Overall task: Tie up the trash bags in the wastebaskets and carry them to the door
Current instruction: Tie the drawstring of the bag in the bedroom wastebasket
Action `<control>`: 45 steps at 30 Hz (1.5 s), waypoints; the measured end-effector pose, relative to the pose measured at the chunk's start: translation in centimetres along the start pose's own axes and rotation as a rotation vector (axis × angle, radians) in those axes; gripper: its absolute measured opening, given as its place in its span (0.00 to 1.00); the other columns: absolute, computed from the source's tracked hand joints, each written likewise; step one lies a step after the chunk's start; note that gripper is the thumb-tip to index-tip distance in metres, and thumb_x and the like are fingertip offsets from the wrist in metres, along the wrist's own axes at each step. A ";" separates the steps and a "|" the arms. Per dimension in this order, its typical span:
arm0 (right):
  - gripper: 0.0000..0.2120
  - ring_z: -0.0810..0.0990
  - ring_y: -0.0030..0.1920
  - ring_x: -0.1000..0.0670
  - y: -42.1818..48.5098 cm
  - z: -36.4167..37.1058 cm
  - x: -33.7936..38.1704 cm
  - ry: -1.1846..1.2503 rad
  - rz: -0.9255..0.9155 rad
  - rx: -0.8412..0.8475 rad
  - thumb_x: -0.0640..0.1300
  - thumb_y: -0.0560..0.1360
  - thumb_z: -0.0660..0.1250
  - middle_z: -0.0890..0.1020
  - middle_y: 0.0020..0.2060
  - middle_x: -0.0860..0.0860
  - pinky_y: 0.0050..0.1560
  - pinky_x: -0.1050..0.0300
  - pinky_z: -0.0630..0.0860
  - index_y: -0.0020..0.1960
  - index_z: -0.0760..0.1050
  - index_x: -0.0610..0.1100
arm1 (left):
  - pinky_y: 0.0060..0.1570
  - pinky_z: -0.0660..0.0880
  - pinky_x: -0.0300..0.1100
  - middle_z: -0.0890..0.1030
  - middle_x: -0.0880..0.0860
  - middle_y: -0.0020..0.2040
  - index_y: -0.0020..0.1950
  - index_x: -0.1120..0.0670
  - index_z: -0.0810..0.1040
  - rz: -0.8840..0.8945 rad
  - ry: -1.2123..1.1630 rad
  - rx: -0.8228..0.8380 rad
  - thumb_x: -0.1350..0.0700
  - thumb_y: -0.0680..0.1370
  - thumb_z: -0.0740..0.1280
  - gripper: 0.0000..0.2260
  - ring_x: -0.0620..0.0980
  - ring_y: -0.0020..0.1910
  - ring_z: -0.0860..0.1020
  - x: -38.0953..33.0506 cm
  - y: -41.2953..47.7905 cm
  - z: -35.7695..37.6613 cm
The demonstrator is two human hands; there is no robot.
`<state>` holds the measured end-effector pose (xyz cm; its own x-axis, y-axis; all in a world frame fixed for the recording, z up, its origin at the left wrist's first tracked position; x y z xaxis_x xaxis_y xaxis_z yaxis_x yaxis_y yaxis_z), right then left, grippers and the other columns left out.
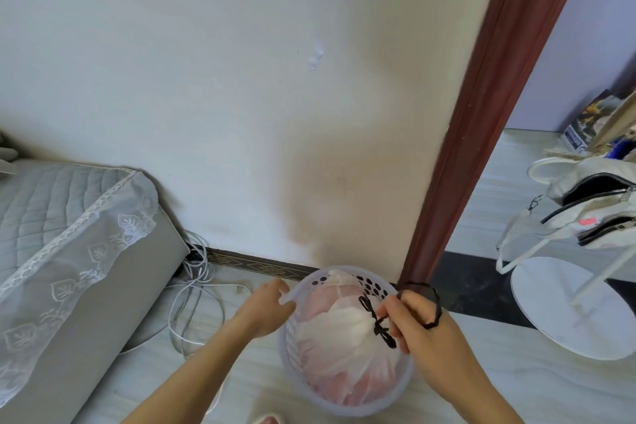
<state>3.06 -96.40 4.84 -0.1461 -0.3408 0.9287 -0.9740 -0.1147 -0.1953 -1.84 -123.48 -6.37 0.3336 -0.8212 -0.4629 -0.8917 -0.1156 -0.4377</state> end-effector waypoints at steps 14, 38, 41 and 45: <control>0.19 0.56 0.24 0.54 4.6 1.0 14.3 0.283 -0.194 -0.121 0.41 0.79 0.57 0.59 0.26 0.53 0.30 0.54 0.54 0.29 0.60 0.49 | 0.41 0.79 0.52 0.81 0.59 0.47 0.64 0.53 0.59 -0.249 -0.076 -0.163 0.54 0.75 0.56 0.18 0.60 0.41 0.81 3.0 0.2 8.1; 0.23 0.60 0.27 0.55 8.7 2.2 21.6 0.509 -0.331 -0.152 0.41 0.83 0.57 0.66 0.28 0.55 0.30 0.59 0.58 0.28 0.62 0.48 | 0.53 0.77 0.47 0.76 0.55 0.65 0.71 0.52 0.63 -0.236 0.349 0.258 0.51 0.80 0.54 0.19 0.56 0.54 0.82 2.4 6.8 -2.0; 0.23 0.60 0.28 0.56 8.1 0.8 24.8 0.355 -0.211 -0.182 0.42 0.83 0.57 0.65 0.27 0.55 0.31 0.61 0.60 0.29 0.61 0.50 | 0.55 0.71 0.48 0.76 0.52 0.67 0.68 0.50 0.72 -0.179 0.467 0.334 0.50 0.80 0.54 0.19 0.54 0.63 0.76 -0.7 3.9 -6.5; 0.21 0.60 0.28 0.55 4.3 -2.3 31.0 0.240 -0.064 -0.206 0.44 0.83 0.58 0.62 0.27 0.52 0.30 0.64 0.61 0.32 0.60 0.45 | 0.59 0.75 0.49 0.79 0.53 0.65 0.67 0.52 0.73 -0.078 0.362 0.378 0.50 0.81 0.54 0.18 0.54 0.61 0.78 -6.1 -1.8 -14.1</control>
<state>-6.10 -105.31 33.50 -0.0959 -0.1066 0.9897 -0.9935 0.0709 -0.0886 -6.58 -126.13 8.13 0.2079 -0.9663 -0.1517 -0.6739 -0.0291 -0.7382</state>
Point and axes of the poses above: each hand's wrist, its own y-axis towards the middle knuckle, its own z-axis out of the palm, x = y × z, the point moved 4 cm from there along y, towards the middle knuckle
